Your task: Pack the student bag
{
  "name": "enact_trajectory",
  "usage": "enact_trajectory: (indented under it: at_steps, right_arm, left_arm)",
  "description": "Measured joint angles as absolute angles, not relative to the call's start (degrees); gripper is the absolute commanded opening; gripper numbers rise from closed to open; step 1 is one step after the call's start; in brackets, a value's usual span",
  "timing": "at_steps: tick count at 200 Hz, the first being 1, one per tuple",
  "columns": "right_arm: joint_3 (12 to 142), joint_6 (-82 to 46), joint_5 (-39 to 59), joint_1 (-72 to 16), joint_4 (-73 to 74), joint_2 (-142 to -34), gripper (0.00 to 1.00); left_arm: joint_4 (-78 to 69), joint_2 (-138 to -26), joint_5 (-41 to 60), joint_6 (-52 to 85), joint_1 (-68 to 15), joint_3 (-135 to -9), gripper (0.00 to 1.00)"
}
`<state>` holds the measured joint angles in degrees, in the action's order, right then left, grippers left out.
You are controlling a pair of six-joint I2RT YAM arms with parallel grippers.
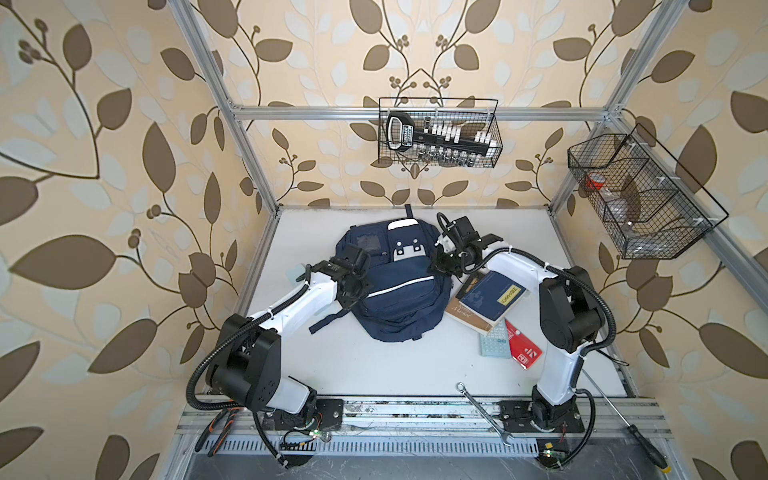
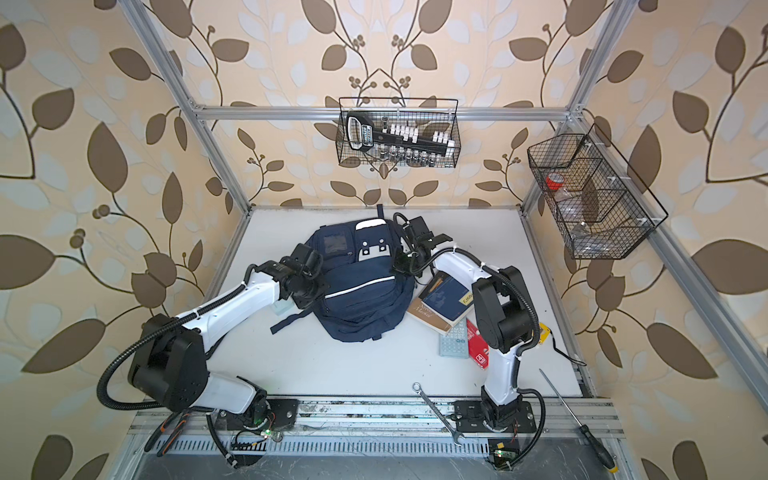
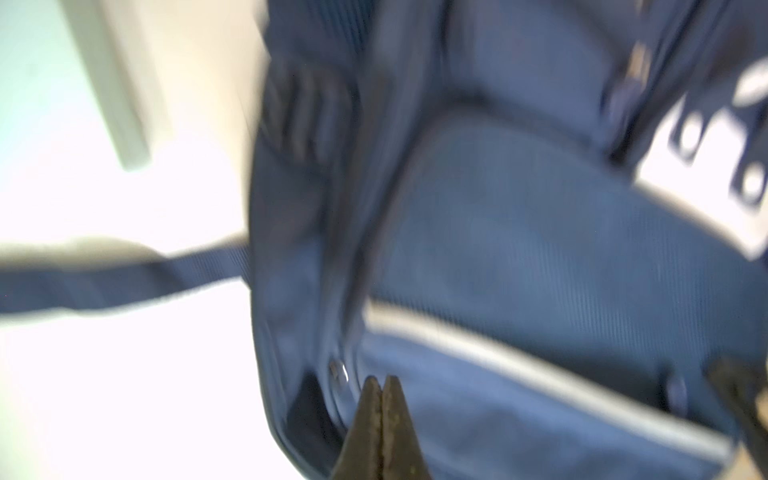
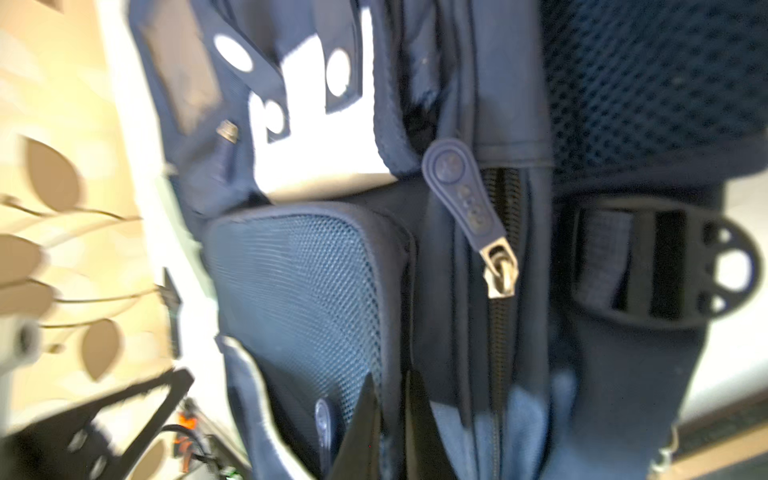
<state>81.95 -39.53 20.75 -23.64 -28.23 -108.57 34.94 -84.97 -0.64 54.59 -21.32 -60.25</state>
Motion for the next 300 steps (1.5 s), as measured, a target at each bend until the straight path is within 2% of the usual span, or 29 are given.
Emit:
enact_trajectory:
  at_steps: [19,23,38,46,56,75,96,112,134,161,170,192,237,245,253,261,276,300]
  right_arm:
    - [82.0,-42.5,22.0,-23.0,-26.3,-108.3,0.00]
    - [81.8,-43.2,22.4,-22.8,-25.6,-108.3,0.00]
    - [80.8,-46.3,24.3,-22.2,-22.7,-108.3,0.00]
    - [80.4,-48.1,25.4,-21.8,-21.1,-108.3,0.00]
    - [80.3,-49.8,26.4,-21.3,-19.8,-108.6,0.00]
    - [80.3,-52.1,27.4,-20.8,-17.3,-109.5,0.00]
    - [80.3,-53.6,27.5,-20.7,-15.9,-109.8,0.00]
    - [80.1,-54.5,27.5,-20.7,-14.8,-109.8,0.00]
    - [78.9,-55.2,27.6,-20.8,-13.4,-109.8,0.00]
    - [77.9,-55.5,27.7,-20.7,-12.7,-109.6,0.00]
    - [77.7,-55.5,27.7,-20.7,-12.5,-109.3,0.00]
    - [77.3,-55.5,27.7,-20.7,-12.3,-108.7,0.00]
    - [77.1,-55.5,27.6,-20.7,-12.6,-108.2,0.00]
    - [77.1,-55.5,27.6,-20.7,-12.6,-108.2,0.00]
    - [77.1,-55.5,27.6,-20.7,-12.5,-108.2,0.00]
    - [77.1,-55.6,27.6,-20.7,-12.4,-108.2,0.00]
    - [77.1,-55.8,27.7,-20.7,-12.4,-108.2,0.00]
    - [77.1,-56.0,27.7,-20.7,-12.3,-108.2,0.00]
  left_arm:
    - [35.2,-87.7,-1.4,53.3,-20.6,-65.2,0.01]
    - [35.2,-88.0,-1.4,52.9,-20.6,-66.1,0.08]
    - [35.0,-87.8,-1.5,52.6,-21.0,-67.6,0.48]
    - [35.0,-86.9,-1.3,52.6,-21.5,-67.2,0.60]
    - [34.8,-84.5,-0.6,53.3,-22.6,-65.2,0.70]
    - [35.4,-77.2,0.5,55.9,-27.0,-58.4,0.82]
    - [35.3,-71.0,3.0,60.6,-32.4,-51.0,0.85]
    - [35.0,-71.5,4.3,63.3,-33.3,-48.4,0.84]
    - [34.7,-76.6,4.1,65.0,-33.1,-50.1,0.75]
    - [34.2,-80.9,3.2,65.7,-31.9,-54.2,0.44]
    - [34.0,-81.6,2.9,64.9,-30.7,-55.2,0.29]
    - [34.0,-83.9,1.5,63.7,-26.5,-57.1,0.00]
    - [34.8,-89.2,0.4,59.5,-19.0,-61.5,0.00]
    - [35.1,-89.3,0.4,58.8,-18.6,-62.1,0.17]
    - [35.4,-88.9,0.6,58.4,-18.5,-62.3,0.41]
    - [35.8,-88.2,0.9,58.5,-18.9,-62.2,0.54]
    - [36.2,-85.2,1.4,59.2,-20.9,-60.5,0.68]
    - [37.2,-78.0,3.0,62.6,-26.2,-55.5,0.83]
